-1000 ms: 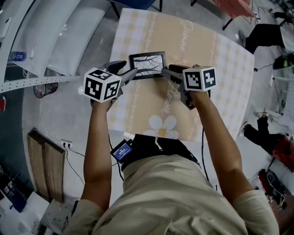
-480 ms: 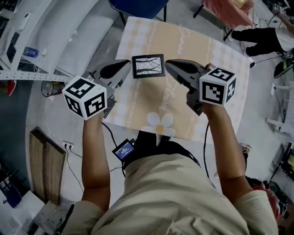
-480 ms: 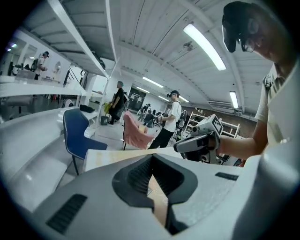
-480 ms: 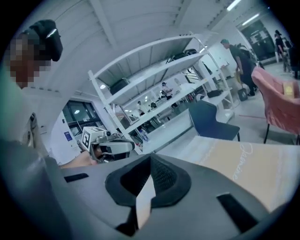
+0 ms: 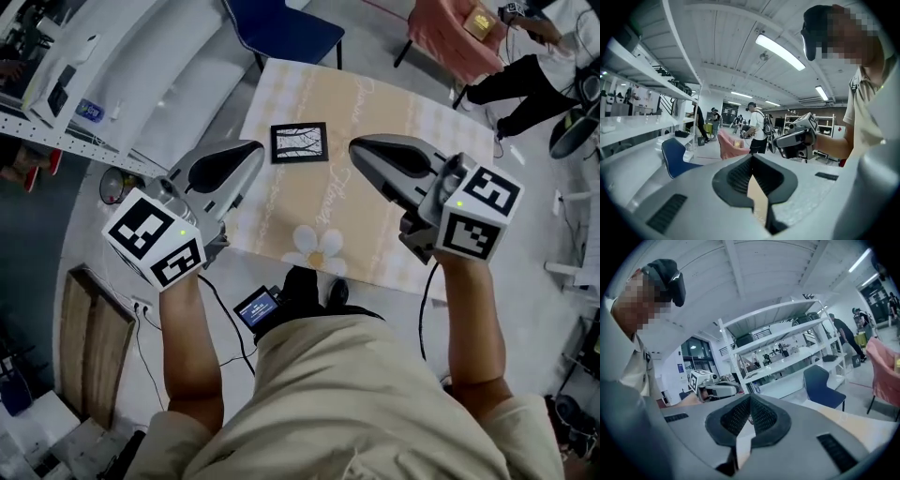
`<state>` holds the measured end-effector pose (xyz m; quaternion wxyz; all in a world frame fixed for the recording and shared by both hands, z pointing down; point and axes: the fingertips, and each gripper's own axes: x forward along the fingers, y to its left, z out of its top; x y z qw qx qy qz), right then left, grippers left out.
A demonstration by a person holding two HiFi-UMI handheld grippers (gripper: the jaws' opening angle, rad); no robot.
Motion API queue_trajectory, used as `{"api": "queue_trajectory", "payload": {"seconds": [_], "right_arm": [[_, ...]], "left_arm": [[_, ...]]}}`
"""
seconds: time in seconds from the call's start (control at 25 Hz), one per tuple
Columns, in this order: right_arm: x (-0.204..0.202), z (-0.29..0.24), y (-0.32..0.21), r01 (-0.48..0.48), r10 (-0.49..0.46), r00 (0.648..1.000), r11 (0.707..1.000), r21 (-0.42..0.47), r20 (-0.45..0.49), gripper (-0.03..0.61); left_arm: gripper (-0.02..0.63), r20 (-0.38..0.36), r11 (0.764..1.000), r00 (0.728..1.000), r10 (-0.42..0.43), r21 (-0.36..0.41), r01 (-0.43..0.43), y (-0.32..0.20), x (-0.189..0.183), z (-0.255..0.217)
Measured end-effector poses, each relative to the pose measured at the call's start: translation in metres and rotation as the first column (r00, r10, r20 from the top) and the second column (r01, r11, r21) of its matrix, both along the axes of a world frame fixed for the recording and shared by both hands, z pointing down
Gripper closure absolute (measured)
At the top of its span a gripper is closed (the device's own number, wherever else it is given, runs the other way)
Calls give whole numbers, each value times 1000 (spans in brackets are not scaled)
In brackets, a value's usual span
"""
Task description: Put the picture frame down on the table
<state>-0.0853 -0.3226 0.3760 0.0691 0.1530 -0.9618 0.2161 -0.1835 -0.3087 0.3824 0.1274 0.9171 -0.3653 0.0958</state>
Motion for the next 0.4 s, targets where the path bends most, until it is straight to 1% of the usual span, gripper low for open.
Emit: {"api": "queue_trajectory", "payload": {"seconds": [0.08, 0.12, 0.24, 0.4], "right_arm": [[10, -33, 16, 6, -6, 1000, 998, 59, 5, 575], [8, -45, 18, 14, -14, 1000, 997, 76, 7, 575], [-9, -58, 15, 33, -34, 999, 997, 69, 7, 575], [-16, -79, -2, 22, -22, 1000, 998, 62, -5, 575]], "left_arm": [[607, 6, 998, 1000, -1, 65, 1, 15, 8, -34], [607, 9, 996, 1000, -7, 84, 7, 18, 6, -46], [607, 17, 997, 1000, -22, 73, 21, 15, -11, -55], [607, 14, 999, 1000, -12, 45, 12, -2, -23, -60]]}}
